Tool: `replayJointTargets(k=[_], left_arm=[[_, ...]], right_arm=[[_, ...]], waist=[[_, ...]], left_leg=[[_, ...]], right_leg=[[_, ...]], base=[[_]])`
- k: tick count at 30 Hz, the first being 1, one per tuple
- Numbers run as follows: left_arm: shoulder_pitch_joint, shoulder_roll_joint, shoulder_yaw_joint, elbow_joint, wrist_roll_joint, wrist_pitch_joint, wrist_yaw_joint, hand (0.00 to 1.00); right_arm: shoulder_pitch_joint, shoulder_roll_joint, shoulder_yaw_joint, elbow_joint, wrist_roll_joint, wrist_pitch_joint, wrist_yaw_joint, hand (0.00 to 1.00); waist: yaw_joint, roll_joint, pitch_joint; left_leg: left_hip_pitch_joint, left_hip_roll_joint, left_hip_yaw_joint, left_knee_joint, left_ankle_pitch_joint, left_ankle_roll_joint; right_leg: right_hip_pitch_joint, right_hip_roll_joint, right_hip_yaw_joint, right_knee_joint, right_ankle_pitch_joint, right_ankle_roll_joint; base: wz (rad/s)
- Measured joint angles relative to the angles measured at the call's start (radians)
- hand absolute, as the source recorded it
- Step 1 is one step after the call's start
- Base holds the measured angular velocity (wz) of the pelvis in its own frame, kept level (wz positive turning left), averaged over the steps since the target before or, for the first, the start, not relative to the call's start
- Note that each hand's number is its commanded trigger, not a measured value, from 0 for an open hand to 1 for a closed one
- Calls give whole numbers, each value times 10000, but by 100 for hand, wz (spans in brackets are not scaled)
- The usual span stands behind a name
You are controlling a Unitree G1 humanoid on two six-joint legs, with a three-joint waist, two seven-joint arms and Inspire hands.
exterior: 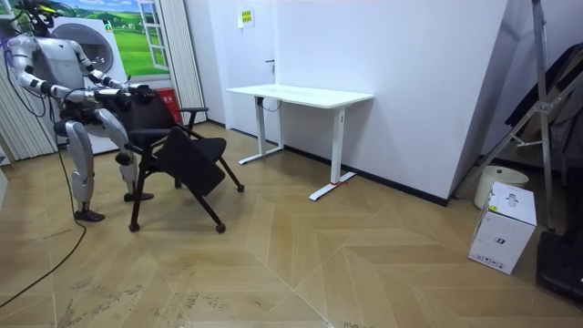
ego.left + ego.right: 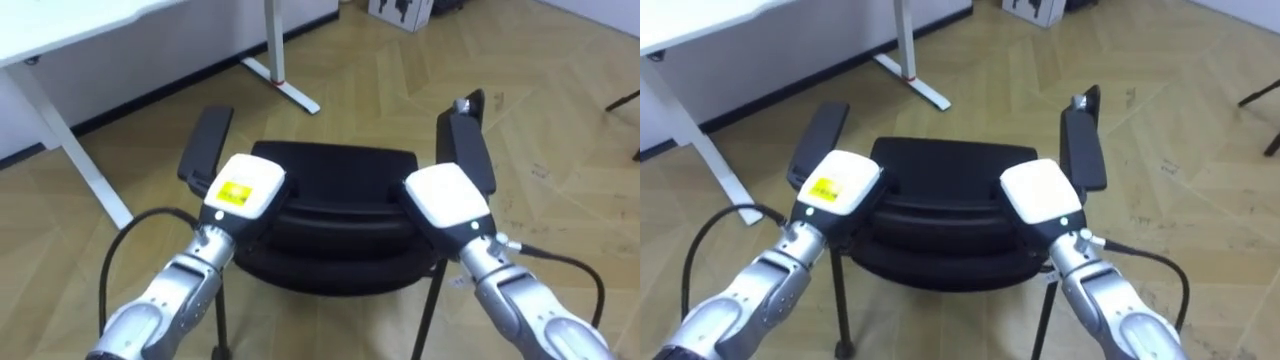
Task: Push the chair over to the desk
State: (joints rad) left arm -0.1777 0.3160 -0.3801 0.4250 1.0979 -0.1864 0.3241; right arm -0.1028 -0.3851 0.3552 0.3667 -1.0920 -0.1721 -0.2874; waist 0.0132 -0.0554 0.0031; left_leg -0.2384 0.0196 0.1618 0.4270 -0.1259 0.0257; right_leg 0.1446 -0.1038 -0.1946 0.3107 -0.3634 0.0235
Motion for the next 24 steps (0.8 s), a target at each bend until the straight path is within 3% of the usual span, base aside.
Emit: replayJointTargets(k=[3,5,6,7,8,12,13,15,16,17,19,21,22,24], left_arm=[[-44,-46,42,0,-15,-71,-52,100],[-47,-152,42,37,-35,-70,-56,100],[-47,-170,37,72,-35,-99,-61,100],[-47,-200,36,154,-44,-168,-79,100],[-43,-224,36,195,-43,-191,-87,100],[-41,-212,32,280,-43,-360,-99,100],[-35,-202,-7,300,-42,-379,-99,100],[-19,-100,0,302,-39,-420,-24,100],[-9,-21,39,297,-35,-466,11,100],[10,58,40,295,-33,-505,55,100],[57,403,39,261,-1,-633,343,100],[85,427,22,271,65,-640,388,100],[90,425,14,290,74,-640,364,100],[174,419,23,294,70,-642,379,100]], right_arm=[[-3,-76,-56,-75,-46,-11,-1,100],[4,-142,-83,-83,-45,-10,-15,100],[10,-172,-82,-59,-37,-13,-9,100],[53,-197,-81,-11,-14,-44,-11,100],[97,-200,-83,9,-13,-56,-18,100],[316,-93,-194,57,-39,-100,-92,100],[385,-85,-209,61,-38,-100,-120,100],[396,14,-206,25,-62,-79,-71,100],[411,109,-205,-11,-73,-42,-61,100],[424,182,-203,-7,-77,-42,-55,100],[426,425,-201,51,-120,-125,-30,100],[432,431,-202,140,-118,-248,-23,100],[435,426,-213,205,-109,-330,-11,100],[437,407,-254,224,-109,-471,56,100]], waist=[[-14,-119,6],[-67,-105,2],[-122,-96,9],[-167,-89,21],[-187,-51,27],[-364,150,117],[-392,266,181],[-173,387,206],[-138,563,284],[-92,629,271],[-137,419,182],[-332,311,172],[-465,167,170],[-500,-16,136]], left_leg=[[50,-294,205,38,-150,213],[164,-474,316,86,-343,365],[246,-575,351,197,-477,452],[365,-669,350,338,-651,560],[417,-684,333,432,-751,593],[717,-773,-163,542,-1151,851],[897,-901,-511,437,-1166,954],[1059,-1002,-1109,238,-1138,1076],[1137,-995,-1591,127,-1112,1112],[1157,-998,-1838,57,-1054,1120],[1319,-1246,-2668,-383,-788,1175],[1511,-1457,-3284,-440,-772,1164],[1678,-1633,-3532,-443,-846,1170],[1881,-1950,-3722,-238,-1159,1194]], right_leg=[[-70,-437,-20,717,-331,212],[-443,-810,-452,1897,-415,357],[-944,-1159,-598,3255,-323,419],[-1382,-1471,-545,4531,0,448],[-1532,-1572,-554,5008,219,369],[-2005,-1778,-521,6323,1806,129],[-2172,-1736,-437,6521,2253,74],[-2695,-1206,7,6658,1711,102],[-2998,-678,-95,6281,1290,72],[-3122,-415,-167,5933,1153,57],[-3791,427,-275,4070,1089,26],[-4130,836,-132,2535,1311,-141],[-4280,911,75,1530,1708,-222],[-4320,813,451,388,2223,-134]], base=[[-2],[0],[7],[10],[13],[23],[9],[-19],[-12],[12],[36],[75],[86],[60]])
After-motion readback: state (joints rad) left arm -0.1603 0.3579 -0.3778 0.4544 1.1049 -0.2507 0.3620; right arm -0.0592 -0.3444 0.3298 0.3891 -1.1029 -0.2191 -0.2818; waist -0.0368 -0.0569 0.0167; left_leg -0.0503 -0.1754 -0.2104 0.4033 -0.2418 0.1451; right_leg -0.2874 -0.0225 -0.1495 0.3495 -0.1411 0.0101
